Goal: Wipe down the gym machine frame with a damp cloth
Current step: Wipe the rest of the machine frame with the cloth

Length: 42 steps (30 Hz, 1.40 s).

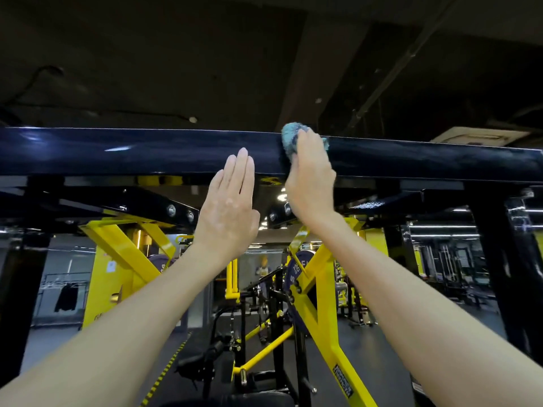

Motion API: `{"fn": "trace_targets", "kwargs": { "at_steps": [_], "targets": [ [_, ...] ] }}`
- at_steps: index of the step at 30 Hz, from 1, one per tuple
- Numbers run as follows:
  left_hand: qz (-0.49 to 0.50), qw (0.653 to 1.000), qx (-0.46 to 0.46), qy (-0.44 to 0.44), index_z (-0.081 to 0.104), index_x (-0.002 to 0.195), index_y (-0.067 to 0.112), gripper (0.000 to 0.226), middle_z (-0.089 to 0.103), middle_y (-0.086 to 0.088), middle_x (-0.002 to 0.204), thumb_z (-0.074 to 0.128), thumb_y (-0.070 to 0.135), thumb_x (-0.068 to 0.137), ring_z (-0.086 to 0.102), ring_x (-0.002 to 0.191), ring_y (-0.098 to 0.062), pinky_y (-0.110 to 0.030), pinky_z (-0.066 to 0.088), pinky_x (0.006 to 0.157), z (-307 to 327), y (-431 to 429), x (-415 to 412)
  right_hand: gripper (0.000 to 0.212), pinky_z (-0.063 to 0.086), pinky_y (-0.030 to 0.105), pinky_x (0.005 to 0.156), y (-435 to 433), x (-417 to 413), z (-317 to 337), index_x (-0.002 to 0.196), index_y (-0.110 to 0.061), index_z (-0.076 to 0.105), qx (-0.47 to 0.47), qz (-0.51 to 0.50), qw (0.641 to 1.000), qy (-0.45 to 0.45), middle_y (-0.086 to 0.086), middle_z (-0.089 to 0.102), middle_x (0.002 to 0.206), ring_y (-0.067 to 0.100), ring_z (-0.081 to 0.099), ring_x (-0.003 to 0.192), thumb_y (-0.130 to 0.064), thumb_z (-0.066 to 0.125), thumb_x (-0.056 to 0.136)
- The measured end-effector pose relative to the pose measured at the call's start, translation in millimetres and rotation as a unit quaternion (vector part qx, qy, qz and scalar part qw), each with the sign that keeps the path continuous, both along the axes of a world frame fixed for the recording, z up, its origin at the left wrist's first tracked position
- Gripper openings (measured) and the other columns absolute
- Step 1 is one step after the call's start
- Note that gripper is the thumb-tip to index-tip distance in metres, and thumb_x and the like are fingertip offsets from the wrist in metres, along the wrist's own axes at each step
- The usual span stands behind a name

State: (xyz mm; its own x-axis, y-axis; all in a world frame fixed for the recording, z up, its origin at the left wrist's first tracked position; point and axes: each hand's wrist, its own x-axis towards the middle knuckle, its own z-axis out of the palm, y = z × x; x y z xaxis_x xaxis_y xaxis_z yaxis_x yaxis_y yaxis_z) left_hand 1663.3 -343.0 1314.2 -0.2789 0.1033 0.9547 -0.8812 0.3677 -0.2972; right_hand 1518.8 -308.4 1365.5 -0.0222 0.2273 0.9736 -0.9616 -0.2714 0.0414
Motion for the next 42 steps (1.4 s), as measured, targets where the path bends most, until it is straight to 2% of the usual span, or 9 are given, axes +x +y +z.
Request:
{"fn": "trace_targets", "kwargs": {
  "at_steps": [4,9,13,16,21,24,28,33,42],
  "targets": [
    [0.015,1.0,-0.008,0.001,0.024,0.152,-0.005,0.085,0.024,-0.024,0.159,0.064,0.011,0.079,0.023,0.149,-0.036,-0.042,0.015,0.121,-1,0,1,0.043,0.042,0.044,0.108,-5,43,-8,0.134,0.002,0.05,0.008,0.037,0.996,0.077,0.02,0.052,0.139,0.032,0.047,0.132,-0.005,0.058,0.092],
    [0.032,0.999,0.005,0.001,0.021,0.153,-0.004,0.084,0.02,-0.023,0.161,0.06,0.009,0.08,0.021,0.149,-0.034,-0.042,0.015,0.12,-2,4,3,0.051,0.042,0.046,0.109,3,13,-6,0.141,0.003,0.045,0.048,0.028,0.991,0.123,0.019,0.046,0.146,0.033,0.044,0.136,0.001,0.057,0.092],
    [0.036,0.999,0.006,-0.004,0.02,0.154,-0.004,0.082,0.019,-0.022,0.161,0.057,0.008,0.081,0.02,0.15,-0.033,-0.041,0.017,0.121,-1,2,4,0.047,0.042,0.045,0.11,18,-51,-4,0.139,0.003,0.045,0.025,0.013,0.998,0.057,0.019,0.047,0.145,0.033,0.046,0.134,0.004,0.052,0.093],
    [0.032,0.999,0.005,-0.003,0.02,0.154,-0.003,0.082,0.019,-0.021,0.161,0.057,0.007,0.082,0.019,0.15,-0.033,-0.04,0.016,0.121,-1,0,3,0.041,0.046,0.045,0.105,23,-84,-5,0.138,0.003,0.045,0.001,-0.008,1.0,0.007,0.019,0.048,0.143,0.033,0.05,0.13,-0.003,0.047,0.097],
    [0.024,1.0,0.004,0.005,0.019,0.154,-0.003,0.082,0.019,-0.021,0.162,0.055,0.007,0.081,0.018,0.15,-0.033,-0.04,0.016,0.121,-1,0,1,0.04,0.049,0.048,0.097,10,-54,4,0.131,0.001,0.048,-0.026,-0.033,0.998,-0.047,0.016,0.051,0.134,0.031,0.05,0.122,-0.002,0.05,0.091],
    [0.02,1.0,0.001,0.01,0.019,0.154,-0.003,0.084,0.019,-0.022,0.162,0.058,0.005,0.08,0.018,0.15,-0.034,-0.041,0.015,0.121,-2,0,0,0.042,0.045,0.047,0.1,1,-9,7,0.126,0.002,0.052,-0.018,-0.017,1.0,0.0,0.017,0.054,0.13,0.033,0.051,0.119,-0.003,0.054,0.085],
    [0.017,1.0,-0.013,0.003,0.019,0.154,-0.004,0.082,0.019,-0.024,0.161,0.063,0.008,0.085,0.02,0.149,-0.037,-0.045,0.017,0.121,-2,-1,1,0.046,0.033,0.046,0.113,-9,47,6,0.137,-0.001,0.049,0.017,0.008,0.995,0.097,0.017,0.049,0.142,0.03,0.042,0.134,-0.011,0.055,0.092],
    [0.029,1.0,0.006,0.008,0.019,0.154,-0.003,0.088,0.019,-0.023,0.161,0.064,0.004,0.078,0.019,0.15,-0.035,-0.044,0.017,0.121,-1,1,0,0.055,0.028,0.04,0.116,6,29,3,0.146,-0.002,0.039,0.067,0.017,0.988,0.14,0.015,0.039,0.152,0.028,0.034,0.142,-0.005,0.055,0.094],
    [0.023,0.999,0.016,0.019,0.018,0.154,-0.004,0.085,0.018,-0.021,0.162,0.059,0.003,0.08,0.016,0.151,-0.033,-0.04,0.014,0.121,-3,2,-4,0.056,0.031,0.041,0.116,16,-41,8,0.147,-0.001,0.036,0.043,-0.004,0.999,0.023,0.016,0.038,0.152,0.029,0.033,0.142,0.002,0.051,0.092]
  ]
}}
